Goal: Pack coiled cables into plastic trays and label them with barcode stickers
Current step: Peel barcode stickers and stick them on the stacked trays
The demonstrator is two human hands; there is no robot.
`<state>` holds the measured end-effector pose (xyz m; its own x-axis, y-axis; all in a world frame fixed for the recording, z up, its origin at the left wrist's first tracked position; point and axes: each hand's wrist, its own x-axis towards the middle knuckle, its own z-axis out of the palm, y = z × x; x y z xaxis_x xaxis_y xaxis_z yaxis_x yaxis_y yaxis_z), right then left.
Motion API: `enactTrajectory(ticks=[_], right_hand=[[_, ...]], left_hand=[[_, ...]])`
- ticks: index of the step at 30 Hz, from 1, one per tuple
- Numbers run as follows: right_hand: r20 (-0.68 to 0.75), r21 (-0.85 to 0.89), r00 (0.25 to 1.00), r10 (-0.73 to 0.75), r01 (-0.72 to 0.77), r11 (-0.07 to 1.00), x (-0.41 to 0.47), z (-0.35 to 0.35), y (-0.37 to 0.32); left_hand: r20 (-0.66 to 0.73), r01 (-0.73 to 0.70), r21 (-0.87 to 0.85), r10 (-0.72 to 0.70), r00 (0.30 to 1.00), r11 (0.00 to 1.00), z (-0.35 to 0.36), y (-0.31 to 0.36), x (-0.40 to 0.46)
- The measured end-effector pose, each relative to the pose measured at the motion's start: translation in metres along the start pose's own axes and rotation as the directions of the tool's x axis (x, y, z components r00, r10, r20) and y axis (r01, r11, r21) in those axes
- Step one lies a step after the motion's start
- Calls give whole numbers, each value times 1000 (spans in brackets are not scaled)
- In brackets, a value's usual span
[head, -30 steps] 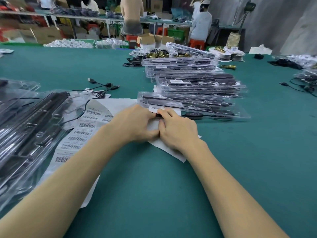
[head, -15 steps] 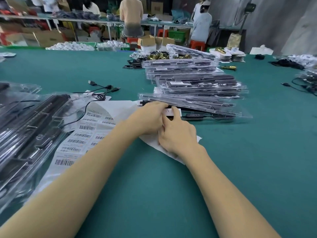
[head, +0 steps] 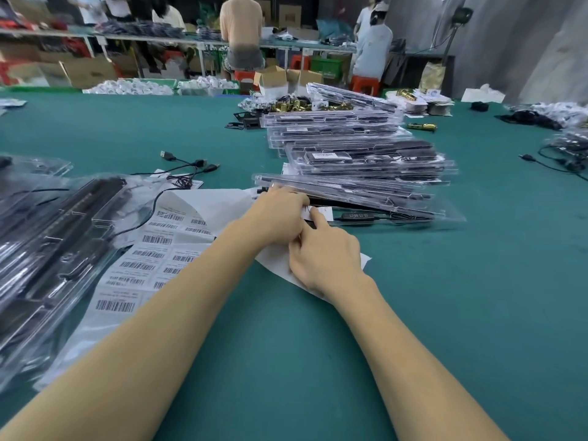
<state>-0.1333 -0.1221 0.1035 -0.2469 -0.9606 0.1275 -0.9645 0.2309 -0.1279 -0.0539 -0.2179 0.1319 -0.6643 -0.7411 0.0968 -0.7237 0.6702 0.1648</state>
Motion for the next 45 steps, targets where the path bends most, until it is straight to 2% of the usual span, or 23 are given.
enactTrajectory(ticks=[8,14,22,26,30,36,42,45], right_hand=[[15,3,1000,1,-1,1000,-2,-3,0],[30,-10,1000,-7,7,1000,-2,-2,-1],[47,7,999,-2,2,1000,-2,-4,-2],[50,2,999,3,-3,1000,-2,-5,-1],[52,22,999,2,-4,1000,-3,-5,0],[37,7,999,5,-5,1000,-4,-5,-1],[19,37,1000,7,-7,999,-3,-4,0],[16,16,1000,0,0,1000,-2,-1,-1]], left_hand=[[-1,-18,-104,18,1000,994,-2,-2,3],[-37,-16,-104,13,999,994,3,1,-4],[58,-39,-35,41,997,999,-2,2,-2],[177,-19,18,16,984,1000,-10,6,3],[210,2,7,-3,978,1000,-14,11,7],[170,15,-17,-12,985,1000,-9,10,0],[200,-67,-159,99,975,985,-19,2,-39],[29,-25,-134,29,999,991,-39,-17,-58]])
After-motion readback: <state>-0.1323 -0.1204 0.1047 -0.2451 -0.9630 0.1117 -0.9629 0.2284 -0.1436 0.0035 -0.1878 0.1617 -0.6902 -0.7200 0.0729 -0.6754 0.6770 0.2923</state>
